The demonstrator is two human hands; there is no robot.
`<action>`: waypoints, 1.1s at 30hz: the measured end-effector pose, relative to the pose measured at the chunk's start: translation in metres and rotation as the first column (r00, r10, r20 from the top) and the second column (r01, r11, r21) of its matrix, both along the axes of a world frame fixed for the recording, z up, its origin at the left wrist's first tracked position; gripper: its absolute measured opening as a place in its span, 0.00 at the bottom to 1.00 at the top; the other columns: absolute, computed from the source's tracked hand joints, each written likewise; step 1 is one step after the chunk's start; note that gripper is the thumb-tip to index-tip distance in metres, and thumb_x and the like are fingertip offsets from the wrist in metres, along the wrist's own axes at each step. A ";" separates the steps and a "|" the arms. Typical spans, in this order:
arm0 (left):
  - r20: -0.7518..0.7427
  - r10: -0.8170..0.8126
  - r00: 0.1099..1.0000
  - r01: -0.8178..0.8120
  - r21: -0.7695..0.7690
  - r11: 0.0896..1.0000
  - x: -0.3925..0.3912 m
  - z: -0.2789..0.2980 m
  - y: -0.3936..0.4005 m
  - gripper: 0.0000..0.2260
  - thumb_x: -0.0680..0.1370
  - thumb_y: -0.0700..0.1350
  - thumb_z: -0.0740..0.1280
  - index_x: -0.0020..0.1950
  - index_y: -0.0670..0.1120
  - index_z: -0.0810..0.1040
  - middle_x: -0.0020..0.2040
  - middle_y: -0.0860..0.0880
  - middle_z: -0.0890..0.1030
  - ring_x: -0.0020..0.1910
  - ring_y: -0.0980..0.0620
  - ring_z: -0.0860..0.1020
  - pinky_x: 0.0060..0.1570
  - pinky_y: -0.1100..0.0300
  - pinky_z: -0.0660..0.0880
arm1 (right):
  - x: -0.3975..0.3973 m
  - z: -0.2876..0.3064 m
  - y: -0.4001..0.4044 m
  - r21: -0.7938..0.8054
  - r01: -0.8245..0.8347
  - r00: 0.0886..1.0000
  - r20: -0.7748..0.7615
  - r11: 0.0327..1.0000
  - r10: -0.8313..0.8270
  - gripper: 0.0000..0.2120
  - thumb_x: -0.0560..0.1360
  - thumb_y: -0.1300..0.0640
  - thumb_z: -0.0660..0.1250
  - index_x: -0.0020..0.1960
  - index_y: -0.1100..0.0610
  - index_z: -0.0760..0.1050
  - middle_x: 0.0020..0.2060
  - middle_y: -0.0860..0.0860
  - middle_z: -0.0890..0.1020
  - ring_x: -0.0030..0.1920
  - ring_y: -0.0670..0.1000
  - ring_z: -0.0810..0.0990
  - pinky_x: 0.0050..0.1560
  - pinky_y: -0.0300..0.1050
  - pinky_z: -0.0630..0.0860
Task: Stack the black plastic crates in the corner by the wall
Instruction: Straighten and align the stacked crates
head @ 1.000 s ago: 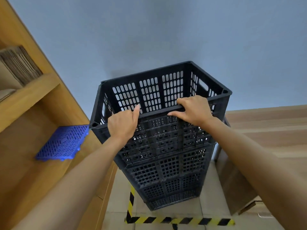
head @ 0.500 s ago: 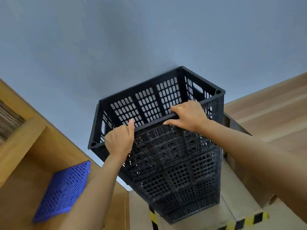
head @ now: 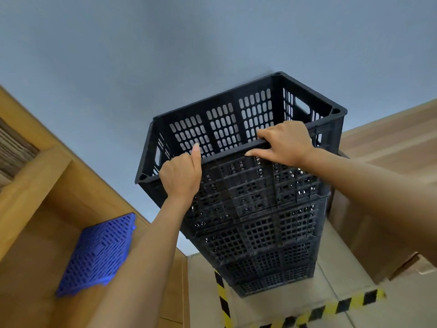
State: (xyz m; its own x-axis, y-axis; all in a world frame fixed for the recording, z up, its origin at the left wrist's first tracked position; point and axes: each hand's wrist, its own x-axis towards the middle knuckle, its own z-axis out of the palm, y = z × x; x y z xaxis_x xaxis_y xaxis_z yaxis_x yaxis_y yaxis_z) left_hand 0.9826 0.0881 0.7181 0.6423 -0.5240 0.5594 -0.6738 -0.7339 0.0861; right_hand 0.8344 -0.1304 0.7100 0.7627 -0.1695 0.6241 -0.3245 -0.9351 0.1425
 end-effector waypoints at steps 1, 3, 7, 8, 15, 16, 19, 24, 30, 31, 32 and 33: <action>-0.004 0.002 1.000 -0.002 -0.002 1.000 0.001 0.000 -0.001 0.31 0.84 0.57 0.48 0.26 0.44 0.69 0.24 0.47 0.73 0.24 0.48 0.72 0.31 0.55 0.70 | 0.001 0.000 -0.002 -0.006 -0.001 1.000 -0.003 1.000 0.001 0.33 0.70 0.23 0.49 0.33 0.52 0.68 0.23 0.46 0.73 0.24 0.49 0.73 0.26 0.41 0.71; -0.007 0.012 1.000 -0.012 0.001 1.000 0.000 0.000 -0.004 0.31 0.84 0.57 0.47 0.26 0.44 0.69 0.24 0.47 0.73 0.24 0.48 0.73 0.32 0.54 0.71 | 0.003 0.001 -0.007 -0.015 -0.005 1.000 -0.010 1.000 0.004 0.33 0.70 0.23 0.49 0.33 0.52 0.68 0.23 0.46 0.73 0.24 0.49 0.73 0.26 0.41 0.71; -0.016 0.032 0.999 -0.032 0.003 0.999 -0.006 0.001 -0.011 0.31 0.84 0.57 0.46 0.25 0.44 0.68 0.23 0.47 0.73 0.24 0.48 0.73 0.31 0.52 0.73 | 0.005 0.002 -0.018 -0.024 -0.028 0.999 -0.026 0.999 0.027 0.32 0.71 0.23 0.49 0.33 0.52 0.69 0.23 0.46 0.73 0.24 0.48 0.73 0.26 0.41 0.72; -0.021 0.035 0.999 -0.035 -0.002 0.999 -0.007 0.002 -0.013 0.31 0.84 0.57 0.46 0.25 0.44 0.68 0.23 0.47 0.73 0.24 0.47 0.72 0.31 0.52 0.73 | 0.005 0.002 -0.021 -0.021 -0.038 0.999 -0.029 0.999 0.037 0.32 0.71 0.23 0.49 0.33 0.51 0.69 0.23 0.46 0.73 0.24 0.47 0.73 0.26 0.40 0.72; -0.051 0.084 0.995 -0.085 -0.022 0.996 -0.020 0.005 -0.033 0.31 0.84 0.58 0.45 0.25 0.45 0.65 0.23 0.49 0.68 0.23 0.51 0.67 0.33 0.57 0.63 | 0.006 0.006 -0.044 0.000 -0.100 0.995 -0.020 0.995 0.100 0.29 0.70 0.23 0.52 0.33 0.50 0.64 0.22 0.46 0.73 0.23 0.48 0.73 0.25 0.38 0.65; -0.050 0.094 0.994 -0.095 -0.018 0.995 -0.022 0.005 -0.034 0.31 0.83 0.59 0.45 0.25 0.45 0.65 0.23 0.50 0.67 0.23 0.51 0.67 0.33 0.57 0.62 | 0.005 0.006 -0.045 0.003 -0.110 0.994 -0.023 0.994 0.111 0.28 0.71 0.24 0.52 0.34 0.49 0.63 0.22 0.46 0.73 0.23 0.47 0.72 0.25 0.38 0.66; -0.057 0.111 0.992 -0.112 -0.007 0.994 -0.026 0.007 -0.034 0.32 0.84 0.59 0.46 0.24 0.45 0.64 0.22 0.50 0.67 0.22 0.52 0.66 0.32 0.57 0.62 | 0.001 0.008 -0.044 0.019 -0.124 0.991 -0.039 0.992 0.125 0.28 0.71 0.24 0.51 0.38 0.48 0.69 0.24 0.46 0.75 0.24 0.47 0.73 0.26 0.38 0.67; -0.041 0.139 0.989 -0.139 0.016 0.990 -0.033 0.009 -0.034 0.31 0.83 0.59 0.47 0.23 0.46 0.62 0.21 0.51 0.65 0.21 0.54 0.63 0.31 0.59 0.60 | -0.003 0.005 -0.044 -0.002 -0.127 0.992 -0.003 0.992 0.127 0.29 0.71 0.25 0.54 0.44 0.49 0.76 0.24 0.46 0.76 0.24 0.48 0.74 0.25 0.37 0.65; -0.056 0.116 0.992 -0.115 0.021 0.993 -0.036 0.005 -0.027 0.31 0.83 0.61 0.46 0.24 0.47 0.63 0.22 0.52 0.65 0.21 0.55 0.64 0.30 0.59 0.62 | -0.011 0.001 -0.038 0.006 -0.133 0.991 -0.027 0.991 0.133 0.29 0.72 0.25 0.52 0.44 0.49 0.75 0.25 0.45 0.76 0.25 0.47 0.75 0.25 0.37 0.66; -0.060 0.115 0.992 -0.114 0.027 0.993 -0.036 0.005 -0.026 0.31 0.82 0.61 0.46 0.24 0.47 0.63 0.22 0.52 0.66 0.21 0.54 0.65 0.30 0.58 0.64 | -0.012 0.001 -0.037 0.006 -0.124 0.992 -0.040 0.992 0.124 0.30 0.72 0.25 0.50 0.43 0.49 0.75 0.25 0.45 0.76 0.26 0.47 0.75 0.26 0.37 0.66; -0.063 0.112 0.992 -0.110 0.033 0.993 -0.037 0.005 -0.025 0.31 0.82 0.62 0.46 0.24 0.46 0.63 0.22 0.51 0.66 0.22 0.53 0.66 0.30 0.58 0.65 | -0.013 0.002 -0.036 0.006 -0.112 0.992 -0.054 0.994 0.112 0.31 0.71 0.24 0.49 0.43 0.49 0.74 0.26 0.45 0.76 0.26 0.46 0.75 0.26 0.38 0.65; -0.067 0.104 0.992 -0.102 0.037 0.994 -0.037 0.006 -0.024 0.32 0.82 0.62 0.45 0.24 0.46 0.63 0.22 0.51 0.67 0.22 0.52 0.67 0.30 0.57 0.67 | -0.014 0.003 -0.034 0.011 -0.101 0.993 -0.067 0.995 0.101 0.31 0.71 0.24 0.48 0.42 0.49 0.74 0.26 0.45 0.76 0.26 0.46 0.75 0.27 0.38 0.64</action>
